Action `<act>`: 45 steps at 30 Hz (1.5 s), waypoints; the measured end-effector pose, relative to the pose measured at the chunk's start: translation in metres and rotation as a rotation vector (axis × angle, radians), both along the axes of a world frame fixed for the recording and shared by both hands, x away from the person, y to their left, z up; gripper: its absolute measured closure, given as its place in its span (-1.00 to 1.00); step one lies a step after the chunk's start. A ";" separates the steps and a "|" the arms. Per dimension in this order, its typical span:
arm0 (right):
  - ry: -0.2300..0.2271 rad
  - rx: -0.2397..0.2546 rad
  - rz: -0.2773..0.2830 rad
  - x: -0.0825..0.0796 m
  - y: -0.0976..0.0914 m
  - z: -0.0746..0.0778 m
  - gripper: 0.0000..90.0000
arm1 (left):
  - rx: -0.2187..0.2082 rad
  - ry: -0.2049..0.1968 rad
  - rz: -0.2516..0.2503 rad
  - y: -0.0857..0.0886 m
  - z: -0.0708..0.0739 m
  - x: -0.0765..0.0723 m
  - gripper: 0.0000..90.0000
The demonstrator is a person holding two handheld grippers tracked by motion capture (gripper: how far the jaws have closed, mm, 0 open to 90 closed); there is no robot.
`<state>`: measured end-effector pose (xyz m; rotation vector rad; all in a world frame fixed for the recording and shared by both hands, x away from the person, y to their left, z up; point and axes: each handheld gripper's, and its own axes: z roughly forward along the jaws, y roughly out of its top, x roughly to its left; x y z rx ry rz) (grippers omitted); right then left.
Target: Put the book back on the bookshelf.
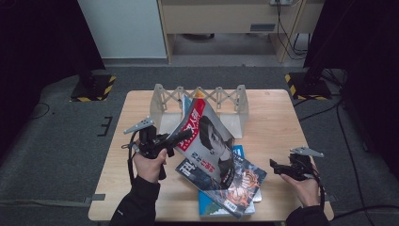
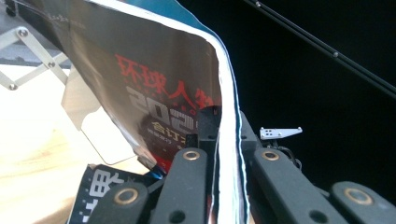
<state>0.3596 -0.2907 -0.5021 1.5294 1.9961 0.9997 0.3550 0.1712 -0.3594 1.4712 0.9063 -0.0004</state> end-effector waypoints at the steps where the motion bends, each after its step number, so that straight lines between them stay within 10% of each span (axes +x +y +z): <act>1: 0.001 0.000 -0.001 0.000 0.000 0.000 -0.78 | 0.010 -0.007 0.002 0.000 0.002 0.000 0.92; 23: 0.039 -0.034 -0.014 0.001 -0.002 -0.005 -0.77 | 0.078 -0.088 0.060 0.039 0.043 -0.006 0.92; 45: 0.142 -0.128 0.040 0.005 0.003 -0.025 -0.82 | 0.107 -0.106 0.197 0.097 0.053 -0.007 0.92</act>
